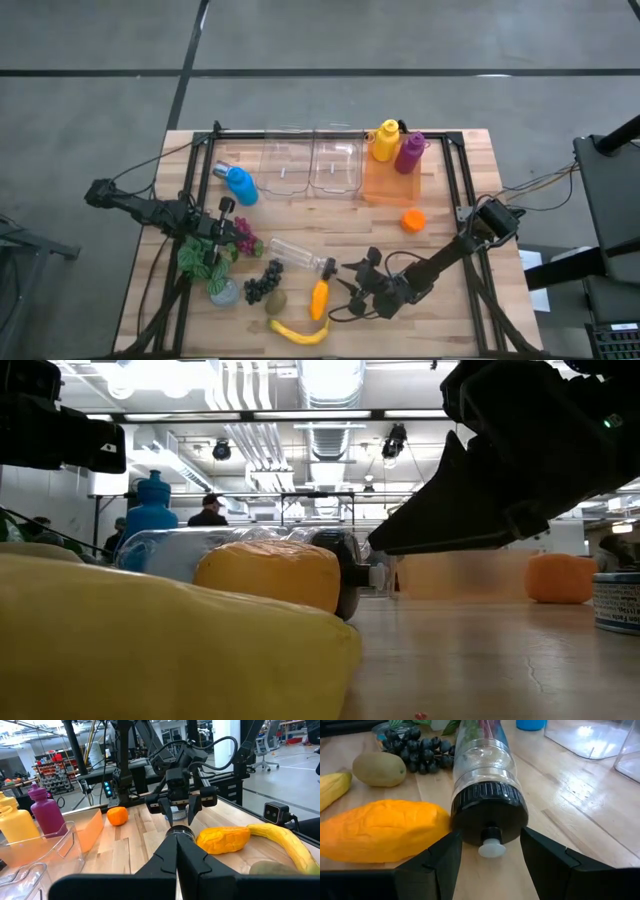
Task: Pick & Place Food Item
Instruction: Put the transparent water bottle into the orange bin
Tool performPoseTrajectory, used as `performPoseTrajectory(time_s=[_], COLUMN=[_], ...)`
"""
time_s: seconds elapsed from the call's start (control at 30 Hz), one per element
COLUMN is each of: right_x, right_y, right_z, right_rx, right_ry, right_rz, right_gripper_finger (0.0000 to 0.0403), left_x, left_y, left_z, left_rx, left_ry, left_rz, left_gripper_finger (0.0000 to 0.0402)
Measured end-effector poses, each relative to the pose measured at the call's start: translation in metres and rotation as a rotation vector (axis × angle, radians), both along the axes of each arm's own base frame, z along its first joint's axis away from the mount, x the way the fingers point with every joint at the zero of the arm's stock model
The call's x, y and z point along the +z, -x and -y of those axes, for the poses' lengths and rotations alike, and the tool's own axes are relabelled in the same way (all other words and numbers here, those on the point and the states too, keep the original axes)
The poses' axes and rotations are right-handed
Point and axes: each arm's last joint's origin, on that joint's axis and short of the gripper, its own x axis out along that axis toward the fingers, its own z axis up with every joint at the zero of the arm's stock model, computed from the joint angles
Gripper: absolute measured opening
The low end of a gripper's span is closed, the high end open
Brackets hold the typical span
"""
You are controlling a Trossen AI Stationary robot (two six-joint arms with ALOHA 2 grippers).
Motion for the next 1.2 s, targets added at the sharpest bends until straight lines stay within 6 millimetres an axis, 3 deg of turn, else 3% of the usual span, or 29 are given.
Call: performPoseTrajectory(time_s=[0.23, 0.43, 0.53, 0.87, 1.2], right_x=[-0.0007, -0.004, -0.0044, -0.0055, -0.0058], right_y=[0.0009, 0.0017, 0.0018, 0.0018, -0.0006], right_z=[0.0012, 0.0012, 0.0013, 0.0032, 0.0076], right_rx=[-0.039, -0.007, 0.0, -0.023, -0.04], right_ry=[-0.028, -0.003, 0.009, -0.022, -0.025], right_rz=[0.02, -0.008, -0.016, -0.014, -0.014], right_gripper_finger=[0.0205, 0.0266, 0.0277, 0.0232, 0.0228], left_x=[0.0, -0.0001, 0.0, -0.0001, -0.0001], left_y=[0.0, 0.0, 0.0, 0.0, 0.0], left_z=[0.0, 0.0, 0.0, 0.0, 0.0], left_rx=[0.0, 0.0, 0.0, 0.0, 0.0], left_ry=[0.0, 0.0, 0.0, 0.0, 0.0], left_rz=[0.0, 0.0, 0.0, 0.0, 0.0], left_gripper_finger=[0.0001, 0.0001, 0.0001, 0.0001, 0.0001])
